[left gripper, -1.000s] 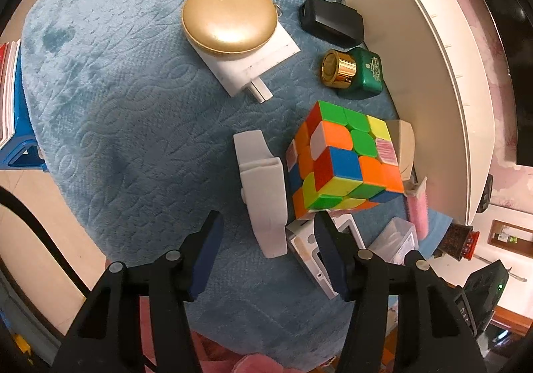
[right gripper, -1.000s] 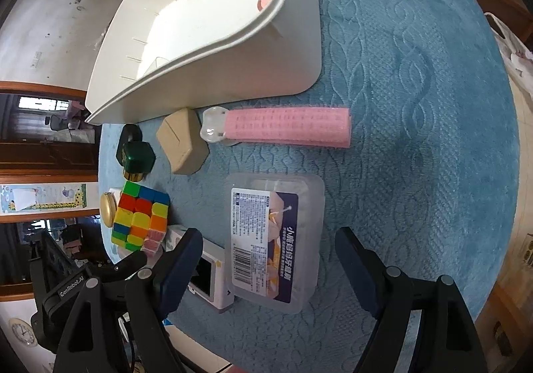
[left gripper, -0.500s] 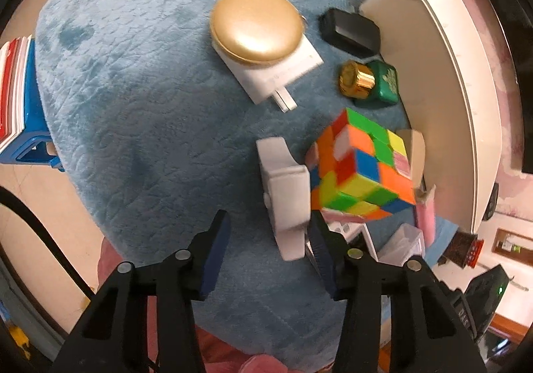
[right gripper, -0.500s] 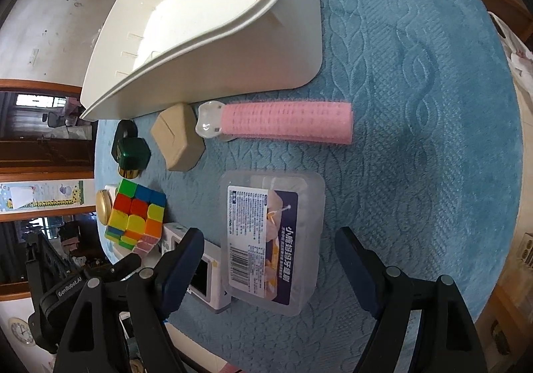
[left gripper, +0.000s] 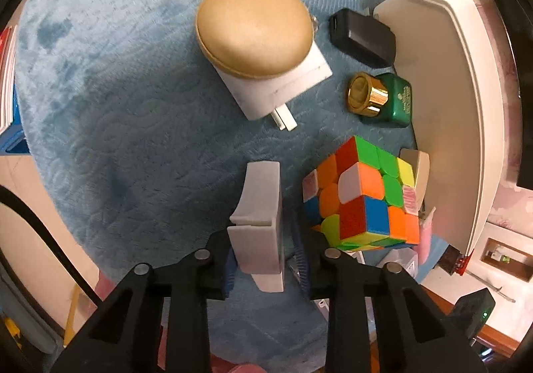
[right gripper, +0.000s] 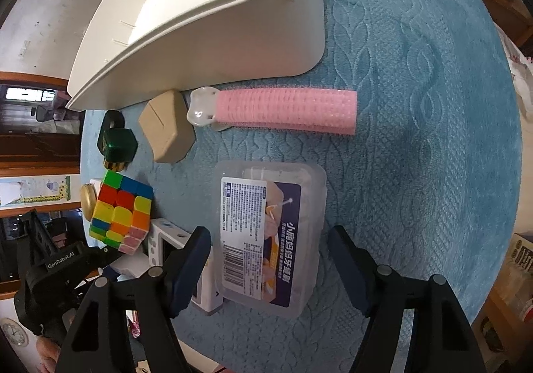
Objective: Organize rigid objects
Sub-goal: 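Grasp the white clip with the left tool while the right tool grasps the clear labelled box, then lift the white clip and clear labelled box and carry them over the tray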
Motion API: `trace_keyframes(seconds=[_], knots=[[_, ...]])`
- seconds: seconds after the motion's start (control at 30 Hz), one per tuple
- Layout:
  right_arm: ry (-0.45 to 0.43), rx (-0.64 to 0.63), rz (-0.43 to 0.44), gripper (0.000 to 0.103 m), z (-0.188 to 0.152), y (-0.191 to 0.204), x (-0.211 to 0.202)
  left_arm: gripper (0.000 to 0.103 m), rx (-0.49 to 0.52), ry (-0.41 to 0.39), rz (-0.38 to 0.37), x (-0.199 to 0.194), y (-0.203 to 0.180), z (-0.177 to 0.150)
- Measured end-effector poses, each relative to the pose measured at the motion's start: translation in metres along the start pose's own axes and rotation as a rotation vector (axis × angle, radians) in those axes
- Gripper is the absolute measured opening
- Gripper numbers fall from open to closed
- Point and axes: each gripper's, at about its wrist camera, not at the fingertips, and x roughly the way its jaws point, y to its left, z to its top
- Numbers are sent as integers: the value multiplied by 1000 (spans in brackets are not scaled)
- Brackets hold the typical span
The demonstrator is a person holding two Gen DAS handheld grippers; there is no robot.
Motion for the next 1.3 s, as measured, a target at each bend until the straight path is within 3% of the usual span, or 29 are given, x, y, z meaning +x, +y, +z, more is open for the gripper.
trace_keyframes(seconds=[0.37, 0.7, 1.0, 1.3], knots=[[-10, -13, -24, 68, -1, 9, 5, 23, -10, 15, -9, 8, 4, 13], [4, -9, -53, 67, -5, 12, 4, 22, 41, 68, 48, 9, -11, 35], [17, 28, -29, 67, -28, 14, -1, 22, 115, 77, 102, -5, -11, 30], [-33, -12, -17, 67, -53, 32, -24, 22, 147, 75, 122, -27, -1, 22]])
